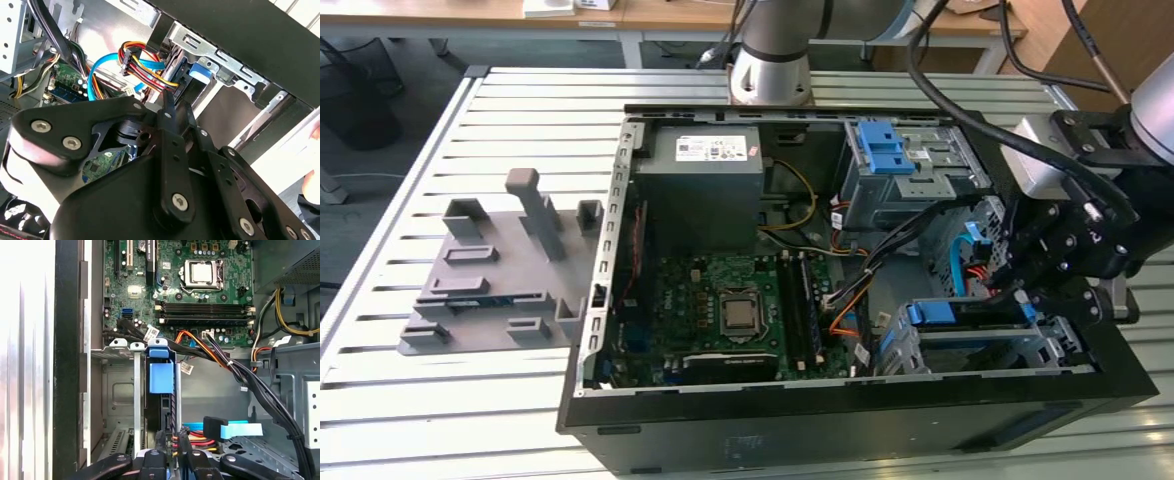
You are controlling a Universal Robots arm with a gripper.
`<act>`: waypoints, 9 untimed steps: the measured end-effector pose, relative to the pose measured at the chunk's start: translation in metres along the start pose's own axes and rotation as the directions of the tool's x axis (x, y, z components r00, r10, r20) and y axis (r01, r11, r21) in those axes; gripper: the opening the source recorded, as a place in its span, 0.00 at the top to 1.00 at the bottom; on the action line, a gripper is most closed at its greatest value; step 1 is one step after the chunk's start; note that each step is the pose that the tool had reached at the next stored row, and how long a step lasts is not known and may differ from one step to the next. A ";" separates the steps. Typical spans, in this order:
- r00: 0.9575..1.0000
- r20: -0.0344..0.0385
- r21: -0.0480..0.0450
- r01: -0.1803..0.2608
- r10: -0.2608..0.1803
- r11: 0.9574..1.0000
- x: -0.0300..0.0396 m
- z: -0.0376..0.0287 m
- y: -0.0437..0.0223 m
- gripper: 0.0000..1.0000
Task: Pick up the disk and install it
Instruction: 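Insert the first disk wire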
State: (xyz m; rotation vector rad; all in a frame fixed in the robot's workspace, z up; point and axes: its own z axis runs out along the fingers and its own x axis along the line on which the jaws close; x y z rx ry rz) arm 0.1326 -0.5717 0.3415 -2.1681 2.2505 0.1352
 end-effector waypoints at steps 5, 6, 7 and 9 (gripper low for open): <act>1.000 0.000 0.000 0.000 0.000 1.000 0.0000 -0.0001 0.0000 0.89; 1.000 0.000 0.000 0.000 0.000 1.000 0.0000 -0.0001 0.0000 0.89; 1.000 0.000 0.000 0.000 0.000 1.000 0.0000 -0.0001 0.0000 0.89; 1.000 0.000 0.000 0.000 0.000 1.000 0.0000 -0.0001 0.0000 0.89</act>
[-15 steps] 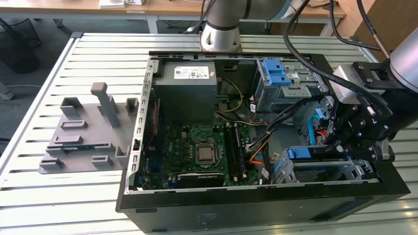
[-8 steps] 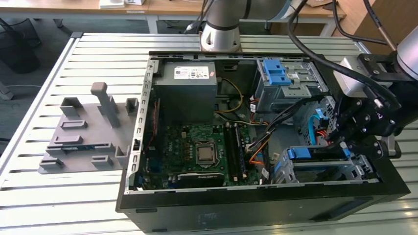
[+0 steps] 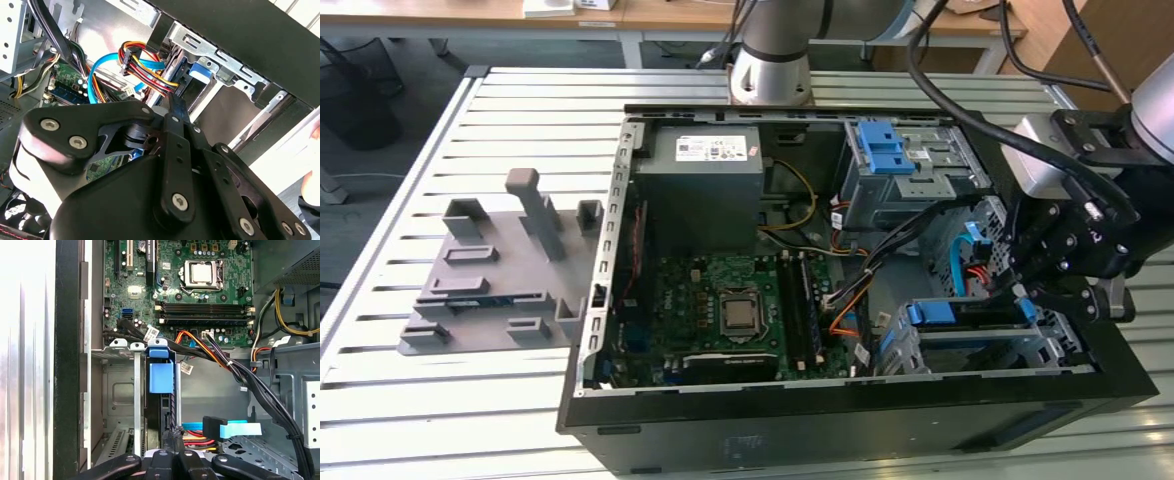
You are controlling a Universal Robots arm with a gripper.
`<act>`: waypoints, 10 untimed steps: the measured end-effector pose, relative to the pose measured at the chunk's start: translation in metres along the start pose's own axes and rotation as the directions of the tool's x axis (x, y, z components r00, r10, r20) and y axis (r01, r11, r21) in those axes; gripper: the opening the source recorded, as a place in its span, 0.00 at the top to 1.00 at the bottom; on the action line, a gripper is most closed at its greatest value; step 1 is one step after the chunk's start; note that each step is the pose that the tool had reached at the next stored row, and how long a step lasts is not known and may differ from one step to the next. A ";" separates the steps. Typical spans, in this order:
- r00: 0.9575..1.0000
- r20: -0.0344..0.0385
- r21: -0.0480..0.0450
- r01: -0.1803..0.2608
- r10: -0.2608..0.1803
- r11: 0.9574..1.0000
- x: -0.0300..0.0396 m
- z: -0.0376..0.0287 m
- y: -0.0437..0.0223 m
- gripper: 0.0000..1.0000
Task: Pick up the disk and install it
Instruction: 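Insert the first disk wire, then insert the second disk wire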
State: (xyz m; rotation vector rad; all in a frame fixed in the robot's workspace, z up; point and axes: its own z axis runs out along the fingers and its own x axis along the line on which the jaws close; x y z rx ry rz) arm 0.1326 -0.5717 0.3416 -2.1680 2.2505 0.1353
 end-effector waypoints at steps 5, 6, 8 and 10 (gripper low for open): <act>1.000 0.000 0.000 0.000 0.000 1.000 0.0000 -0.0001 0.0000 0.89; 1.000 0.000 0.000 0.000 0.000 1.000 0.0000 -0.0001 0.0000 0.89; 1.000 0.000 0.000 0.000 0.000 1.000 0.0000 -0.0002 0.0000 0.89; 1.000 0.000 0.002 0.000 0.000 1.000 0.0000 -0.0002 0.0004 0.89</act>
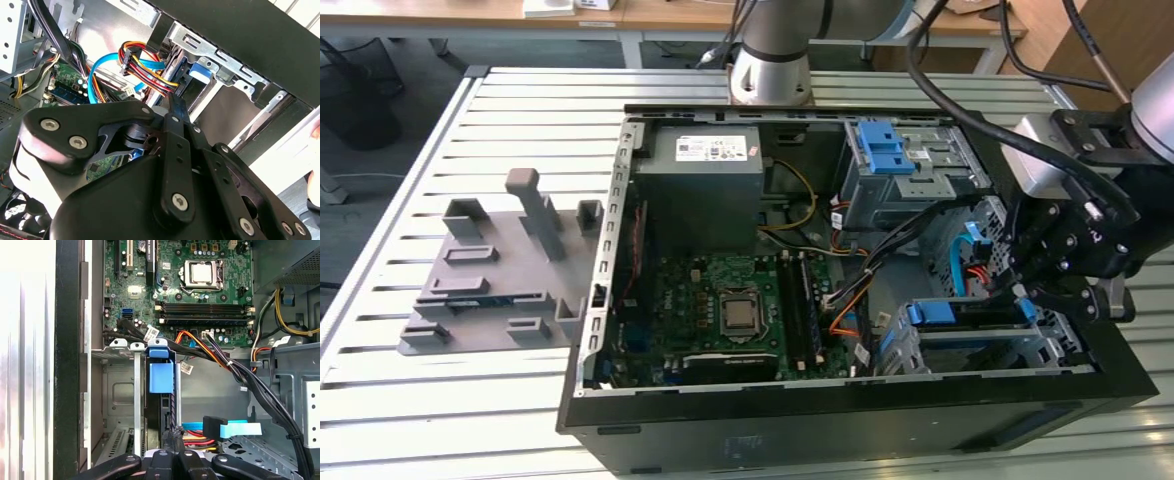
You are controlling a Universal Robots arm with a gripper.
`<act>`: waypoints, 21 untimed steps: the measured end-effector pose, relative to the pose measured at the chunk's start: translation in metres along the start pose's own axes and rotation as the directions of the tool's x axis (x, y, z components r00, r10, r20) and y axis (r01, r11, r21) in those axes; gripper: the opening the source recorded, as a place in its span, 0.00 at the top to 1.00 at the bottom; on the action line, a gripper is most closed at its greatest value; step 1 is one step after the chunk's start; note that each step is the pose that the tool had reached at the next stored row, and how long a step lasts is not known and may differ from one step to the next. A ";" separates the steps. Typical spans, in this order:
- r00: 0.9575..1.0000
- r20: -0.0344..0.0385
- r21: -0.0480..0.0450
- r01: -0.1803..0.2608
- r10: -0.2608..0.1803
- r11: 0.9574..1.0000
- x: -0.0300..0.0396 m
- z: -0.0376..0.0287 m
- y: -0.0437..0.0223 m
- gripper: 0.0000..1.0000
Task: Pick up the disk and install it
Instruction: 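Insert the second disk wire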
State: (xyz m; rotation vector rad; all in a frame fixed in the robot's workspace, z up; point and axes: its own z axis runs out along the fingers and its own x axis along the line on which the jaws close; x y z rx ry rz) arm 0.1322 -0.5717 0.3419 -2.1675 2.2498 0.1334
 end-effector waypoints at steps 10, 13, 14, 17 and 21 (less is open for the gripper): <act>1.000 0.001 0.025 0.002 -0.002 1.000 0.0001 -0.0018 0.0071 0.89; 1.000 0.001 0.029 0.002 -0.002 1.000 -0.0003 -0.0069 0.0078 0.89; 1.000 0.001 0.029 0.002 -0.002 1.000 -0.0003 -0.0082 0.0081 0.89; 1.000 0.001 0.030 0.002 -0.002 1.000 -0.0003 -0.0085 0.0103 0.89; 1.000 0.001 0.030 0.005 -0.005 1.000 0.0000 -0.0082 0.0184 0.89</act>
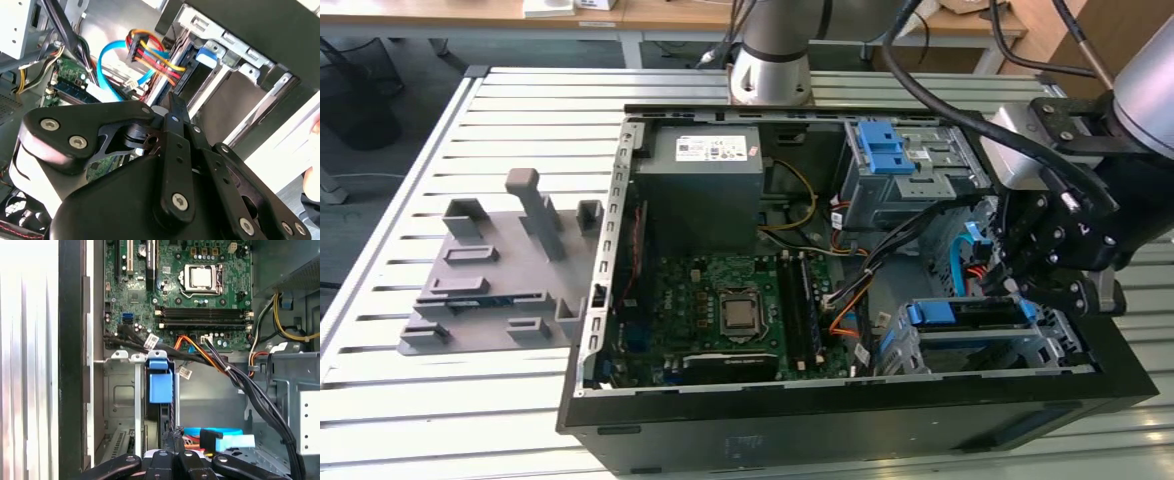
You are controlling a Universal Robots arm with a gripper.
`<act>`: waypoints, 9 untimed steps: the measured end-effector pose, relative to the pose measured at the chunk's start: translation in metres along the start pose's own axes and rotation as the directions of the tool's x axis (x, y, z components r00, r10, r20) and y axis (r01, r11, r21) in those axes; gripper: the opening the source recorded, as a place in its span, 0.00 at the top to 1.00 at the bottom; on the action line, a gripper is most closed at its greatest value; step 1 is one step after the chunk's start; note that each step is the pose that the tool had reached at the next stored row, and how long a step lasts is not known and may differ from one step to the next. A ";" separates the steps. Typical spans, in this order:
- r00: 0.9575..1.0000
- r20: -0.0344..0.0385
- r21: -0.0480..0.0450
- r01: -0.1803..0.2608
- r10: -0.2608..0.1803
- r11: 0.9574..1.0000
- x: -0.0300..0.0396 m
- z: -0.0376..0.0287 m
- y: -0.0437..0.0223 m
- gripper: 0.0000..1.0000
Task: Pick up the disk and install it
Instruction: 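Insert the second disk wire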
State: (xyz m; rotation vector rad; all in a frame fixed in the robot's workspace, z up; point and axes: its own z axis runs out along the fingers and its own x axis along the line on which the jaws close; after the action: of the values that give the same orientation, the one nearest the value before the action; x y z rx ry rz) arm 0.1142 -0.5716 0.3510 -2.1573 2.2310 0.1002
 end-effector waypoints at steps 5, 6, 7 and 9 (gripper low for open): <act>1.000 -0.001 -0.001 0.012 -0.012 1.000 0.0001 -0.0009 0.0039 0.89; 1.000 0.000 -0.001 0.013 -0.013 1.000 -0.0001 -0.0022 0.0040 0.89; 1.000 0.000 -0.001 0.013 -0.013 1.000 -0.0001 -0.0037 0.0042 0.89; 1.000 0.000 -0.001 0.013 -0.013 1.000 -0.0004 -0.0072 0.0044 0.89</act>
State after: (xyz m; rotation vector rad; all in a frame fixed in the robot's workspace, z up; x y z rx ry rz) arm 0.1100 -0.5716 0.3583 -2.1724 2.2171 0.1005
